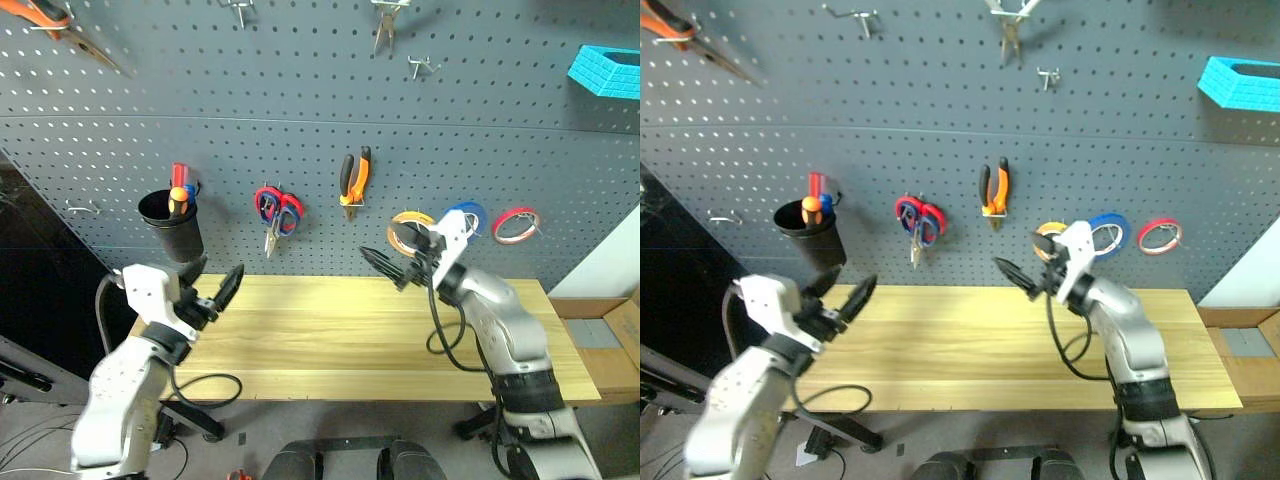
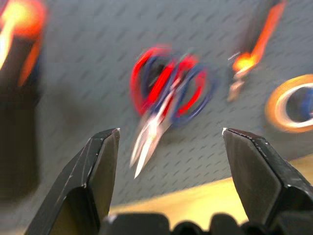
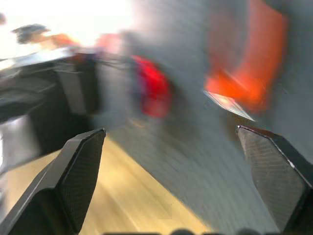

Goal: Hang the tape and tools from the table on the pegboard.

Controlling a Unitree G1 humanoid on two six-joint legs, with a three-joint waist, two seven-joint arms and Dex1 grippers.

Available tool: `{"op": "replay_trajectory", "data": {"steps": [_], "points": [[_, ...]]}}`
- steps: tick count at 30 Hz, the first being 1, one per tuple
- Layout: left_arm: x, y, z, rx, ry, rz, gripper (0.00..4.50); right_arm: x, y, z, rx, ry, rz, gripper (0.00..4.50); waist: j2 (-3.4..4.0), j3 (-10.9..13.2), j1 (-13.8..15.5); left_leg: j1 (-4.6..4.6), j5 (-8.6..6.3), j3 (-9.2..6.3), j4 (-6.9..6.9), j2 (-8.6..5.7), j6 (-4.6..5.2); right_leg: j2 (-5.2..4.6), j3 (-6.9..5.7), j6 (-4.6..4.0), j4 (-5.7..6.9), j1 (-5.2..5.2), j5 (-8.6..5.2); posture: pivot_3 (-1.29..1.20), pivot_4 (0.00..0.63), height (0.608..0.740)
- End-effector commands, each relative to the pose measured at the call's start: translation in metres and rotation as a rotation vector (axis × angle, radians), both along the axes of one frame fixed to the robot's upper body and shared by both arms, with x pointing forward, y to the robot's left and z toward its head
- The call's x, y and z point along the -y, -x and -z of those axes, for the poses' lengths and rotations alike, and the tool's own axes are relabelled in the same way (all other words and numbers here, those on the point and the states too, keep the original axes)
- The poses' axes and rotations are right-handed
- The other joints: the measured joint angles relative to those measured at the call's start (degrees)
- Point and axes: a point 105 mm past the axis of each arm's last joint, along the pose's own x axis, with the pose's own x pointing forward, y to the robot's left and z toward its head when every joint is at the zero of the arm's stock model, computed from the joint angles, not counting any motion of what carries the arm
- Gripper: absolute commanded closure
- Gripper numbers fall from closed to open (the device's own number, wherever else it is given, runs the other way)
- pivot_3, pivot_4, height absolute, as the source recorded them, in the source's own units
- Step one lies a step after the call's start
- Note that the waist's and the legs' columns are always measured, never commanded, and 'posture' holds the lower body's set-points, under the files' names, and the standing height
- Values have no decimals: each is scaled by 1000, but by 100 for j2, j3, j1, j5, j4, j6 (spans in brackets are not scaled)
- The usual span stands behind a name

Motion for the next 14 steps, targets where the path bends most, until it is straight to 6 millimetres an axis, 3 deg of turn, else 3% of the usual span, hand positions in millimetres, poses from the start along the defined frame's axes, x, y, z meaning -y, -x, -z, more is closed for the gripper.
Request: {"op": "replay_trajectory", "data": {"steps": [1, 2, 4, 6, 9, 14], "points": [[12, -2, 19, -12, -52, -4, 938, 28, 5, 30, -51, 17, 148, 0, 8, -6, 3, 0, 1, 2, 1, 1, 0, 4, -2, 0, 3, 0, 0, 41, 63, 740], [20, 2, 32, -41, -59, 30, 938, 32, 12, 46, -99, 28, 159, 0, 20, -15, -6, 1, 1, 6, 1, 3, 0, 5, -1, -1, 7, 2, -1, 36, 59, 740], [18, 9, 63, -116, -57, -13, 938, 42, 30, 85, -186, 108, 206, 0, 70, -75, -27, -2, 0, 16, -2, 5, 1, 7, 7, -2, 7, 3, -2, 23, 52, 740], [9, 14, 83, -161, -59, -82, 938, 52, 39, 106, -214, 167, 267, 0, 94, -102, -84, 1, -4, 28, -4, 6, 7, 6, 18, 5, 8, 3, -9, 11, 47, 740], [0, 19, 96, -180, -68, -137, 938, 72, 37, 117, -206, 216, 387, 0, 99, -105, -157, 7, -4, 41, -2, 20, 8, 6, 32, 18, 11, 2, -20, -1, 40, 740], [-11, 14, 99, -169, -77, -202, 938, 89, 29, 114, -158, 237, 464, 0, 104, -163, -161, 14, -1, 58, 11, 19, 12, 18, 44, 42, 8, 10, -25, -13, 22, 740]]}}
